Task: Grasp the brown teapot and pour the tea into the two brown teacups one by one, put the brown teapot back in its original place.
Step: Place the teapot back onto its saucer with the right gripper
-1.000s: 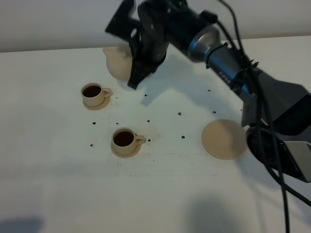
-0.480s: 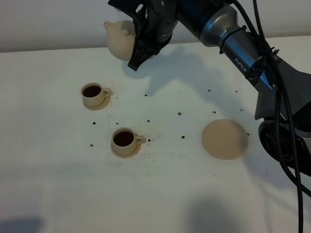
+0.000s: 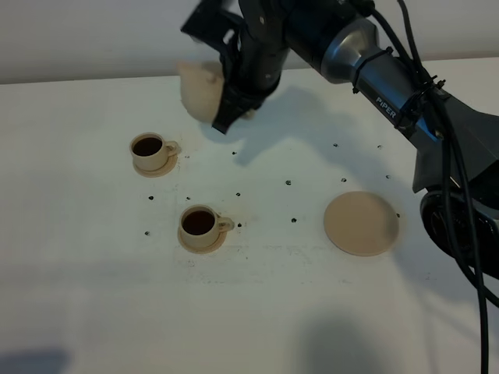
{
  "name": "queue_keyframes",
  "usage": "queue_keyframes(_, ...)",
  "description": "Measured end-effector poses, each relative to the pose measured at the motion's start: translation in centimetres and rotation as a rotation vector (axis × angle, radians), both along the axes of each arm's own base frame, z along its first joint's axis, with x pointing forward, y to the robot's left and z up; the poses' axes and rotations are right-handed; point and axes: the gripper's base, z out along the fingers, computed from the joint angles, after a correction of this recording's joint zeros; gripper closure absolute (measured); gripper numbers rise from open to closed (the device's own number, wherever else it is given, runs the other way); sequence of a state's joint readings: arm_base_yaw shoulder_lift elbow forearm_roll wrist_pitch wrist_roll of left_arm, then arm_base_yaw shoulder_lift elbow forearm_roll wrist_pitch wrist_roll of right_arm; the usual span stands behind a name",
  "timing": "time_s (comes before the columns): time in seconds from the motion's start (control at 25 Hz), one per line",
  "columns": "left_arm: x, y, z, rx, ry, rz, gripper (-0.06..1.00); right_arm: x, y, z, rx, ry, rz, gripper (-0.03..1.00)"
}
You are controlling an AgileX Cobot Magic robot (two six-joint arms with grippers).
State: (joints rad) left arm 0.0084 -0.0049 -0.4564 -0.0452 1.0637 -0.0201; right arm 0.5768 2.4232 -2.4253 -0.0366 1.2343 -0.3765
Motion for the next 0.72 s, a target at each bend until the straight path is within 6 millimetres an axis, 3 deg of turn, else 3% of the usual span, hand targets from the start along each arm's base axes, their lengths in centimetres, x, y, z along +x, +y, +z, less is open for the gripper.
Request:
queue_keyframes(0.12, 0.0, 0.0, 0.0, 0.0, 0.0, 0.0, 0.4, -0.1, -1.0, -1.1, -0.021, 0.052, -0.021, 0.86)
queue_keyframes(0.24, 0.0, 0.0, 0.0, 0.0, 0.0, 0.0, 0.4, -0.5, -2.1, -0.9, -0.03, 0.083, -0.039, 0.86)
queue_keyframes(0.44, 0.0, 0.0, 0.0, 0.0, 0.0, 0.0, 0.4, -1.7, -4.8, -0.2, -0.067, 0.129, -0.088, 0.86)
queue_keyframes(0.72, 0.0, 0.0, 0.0, 0.0, 0.0, 0.0, 0.4, -3.8, -9.2, 2.3, -0.081, 0.147, -0.204, 0.86)
